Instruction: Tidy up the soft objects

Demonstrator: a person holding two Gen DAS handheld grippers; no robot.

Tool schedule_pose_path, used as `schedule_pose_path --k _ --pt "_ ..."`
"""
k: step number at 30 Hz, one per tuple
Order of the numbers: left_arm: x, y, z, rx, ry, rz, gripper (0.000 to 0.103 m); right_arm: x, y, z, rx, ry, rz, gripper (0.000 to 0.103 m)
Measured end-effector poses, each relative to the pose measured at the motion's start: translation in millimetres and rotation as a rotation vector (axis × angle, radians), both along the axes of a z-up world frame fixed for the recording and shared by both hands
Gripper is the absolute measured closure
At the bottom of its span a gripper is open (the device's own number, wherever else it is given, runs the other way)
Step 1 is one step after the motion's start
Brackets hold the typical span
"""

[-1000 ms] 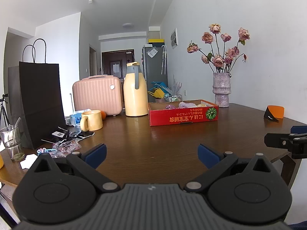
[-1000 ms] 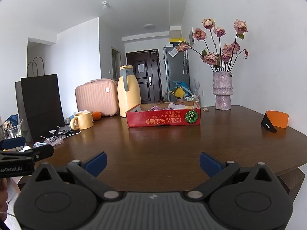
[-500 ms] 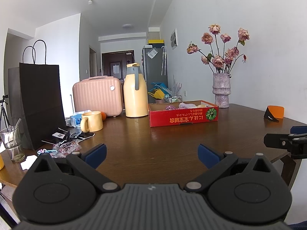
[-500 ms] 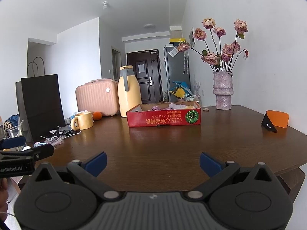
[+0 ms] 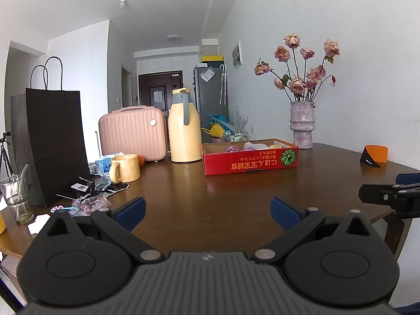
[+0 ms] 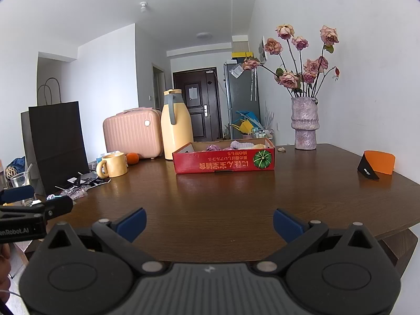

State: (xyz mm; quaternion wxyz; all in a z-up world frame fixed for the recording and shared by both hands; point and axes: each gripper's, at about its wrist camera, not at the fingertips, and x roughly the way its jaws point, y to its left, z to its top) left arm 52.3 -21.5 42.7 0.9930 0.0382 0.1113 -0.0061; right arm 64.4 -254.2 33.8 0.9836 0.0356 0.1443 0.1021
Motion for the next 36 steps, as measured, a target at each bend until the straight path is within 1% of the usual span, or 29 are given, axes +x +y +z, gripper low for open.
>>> schedule_pose_path --k 15,36 --pt "-1.8 0.5 -0.9 0.002 -0.013 -0.001 0.0 0.7 -2.2 0.0 0.001 0.001 0.001 0.0" --pt "-1.7 1.6 -0.2 -0.002 -0.009 -0.003 0.0 2.8 -3.1 -0.1 0.003 0.007 0.002 0.0"
